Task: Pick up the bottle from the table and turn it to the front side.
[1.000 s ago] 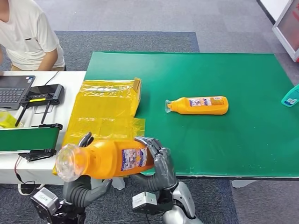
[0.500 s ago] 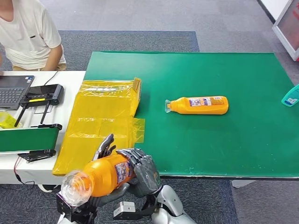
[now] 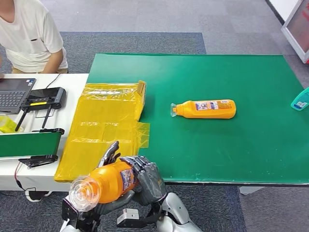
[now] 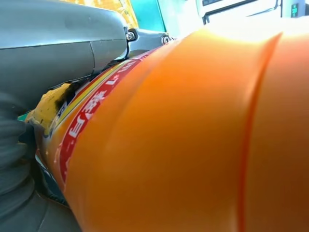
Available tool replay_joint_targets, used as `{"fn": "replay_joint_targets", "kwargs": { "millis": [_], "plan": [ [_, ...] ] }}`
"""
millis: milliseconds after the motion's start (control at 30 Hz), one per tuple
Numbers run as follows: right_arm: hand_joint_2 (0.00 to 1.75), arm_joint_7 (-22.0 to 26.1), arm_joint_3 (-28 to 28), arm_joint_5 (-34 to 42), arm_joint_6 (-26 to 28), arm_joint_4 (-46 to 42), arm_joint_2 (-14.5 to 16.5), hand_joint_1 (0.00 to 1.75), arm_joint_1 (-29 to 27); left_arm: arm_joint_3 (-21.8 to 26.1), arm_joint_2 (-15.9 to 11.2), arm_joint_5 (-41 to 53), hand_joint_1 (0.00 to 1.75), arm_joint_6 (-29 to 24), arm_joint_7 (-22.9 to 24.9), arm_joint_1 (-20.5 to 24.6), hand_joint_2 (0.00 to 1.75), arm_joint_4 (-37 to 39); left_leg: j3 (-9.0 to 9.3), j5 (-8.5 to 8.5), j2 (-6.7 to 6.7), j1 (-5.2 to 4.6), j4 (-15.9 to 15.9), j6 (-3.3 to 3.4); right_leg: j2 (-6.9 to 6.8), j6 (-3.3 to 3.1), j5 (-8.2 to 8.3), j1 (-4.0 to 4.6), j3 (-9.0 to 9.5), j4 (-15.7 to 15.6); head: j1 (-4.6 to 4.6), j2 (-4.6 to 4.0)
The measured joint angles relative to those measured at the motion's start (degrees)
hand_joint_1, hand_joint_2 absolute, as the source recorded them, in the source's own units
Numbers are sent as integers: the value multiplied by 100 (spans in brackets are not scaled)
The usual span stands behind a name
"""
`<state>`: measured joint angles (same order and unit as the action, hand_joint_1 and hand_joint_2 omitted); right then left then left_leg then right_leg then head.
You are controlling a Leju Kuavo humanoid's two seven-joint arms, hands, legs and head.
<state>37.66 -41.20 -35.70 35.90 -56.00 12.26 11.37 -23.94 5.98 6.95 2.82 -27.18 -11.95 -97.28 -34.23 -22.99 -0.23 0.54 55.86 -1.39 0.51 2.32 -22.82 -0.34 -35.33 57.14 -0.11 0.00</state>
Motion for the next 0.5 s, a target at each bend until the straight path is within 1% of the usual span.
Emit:
{"fn": "replay_joint_targets", "kwargs": {
  "millis": [67, 167, 300, 333, 367, 400, 467, 500],
  "plan": [
    [175, 11, -9, 29, 16, 64, 8, 175, 16, -11, -21, 77, 175, -4, 27, 5, 175, 13, 0, 0, 0, 0, 0, 0, 0, 0, 0, 0, 0, 0, 0, 0],
    [175, 67, -22, 130, 144, 246, 34, 175, 49, -73, -89, 437, 175, -142, 131, 15, 175, 67, 0, 0, 0, 0, 0, 0, 0, 0, 0, 0, 0, 0, 1, 0],
    [175, 7, -17, 150, 279, 379, 53, 175, 69, -239, -189, 1024, 175, -761, 222, 31, 175, 142, -1, 0, 0, 0, 0, 0, 0, 0, 0, 0, 1, 0, 2, 0],
    [175, -29, 0, 102, 286, 376, 57, 175, 67, -264, -195, 1286, 175, -1046, 178, 16, 175, 140, -1, 0, 0, 0, 0, 0, 1, 0, 0, 0, 1, 0, 2, 0],
    [175, -56, 36, 29, 292, 359, 68, 175, 64, -274, -171, 1722, 175, -1448, 53, -40, 175, 112, -1, 0, 2, 0, 0, -1, 4, -1, 1, 0, -1, 1, 2, 0],
    [175, -52, 82, -45, 298, 314, 80, 175, 72, -246, -87, 2360, 175, -1977, -141, -154, 175, 28, -1, -2, 9, 0, 0, -3, 13, -2, 3, 0, -6, 1, 2, 0],
    [175, -4, 165, -123, 301, 139, 108, 175, 115, -102, 123, 4022, 175, -3143, -591, -388, 175, -281, -2, -3, 22, -1, 1, -4, 28, 0, 5, -3, -13, 1, 1, 0],
    [175, 9, 187, -122, 297, 31, 115, 175, 136, -15, 215, 4762, 175, -3566, -711, -473, 175, -466, 0, -4, 23, -2, 1, -2, 29, 3, 3, -4, -11, 0, 2, 0]
  ]
}}
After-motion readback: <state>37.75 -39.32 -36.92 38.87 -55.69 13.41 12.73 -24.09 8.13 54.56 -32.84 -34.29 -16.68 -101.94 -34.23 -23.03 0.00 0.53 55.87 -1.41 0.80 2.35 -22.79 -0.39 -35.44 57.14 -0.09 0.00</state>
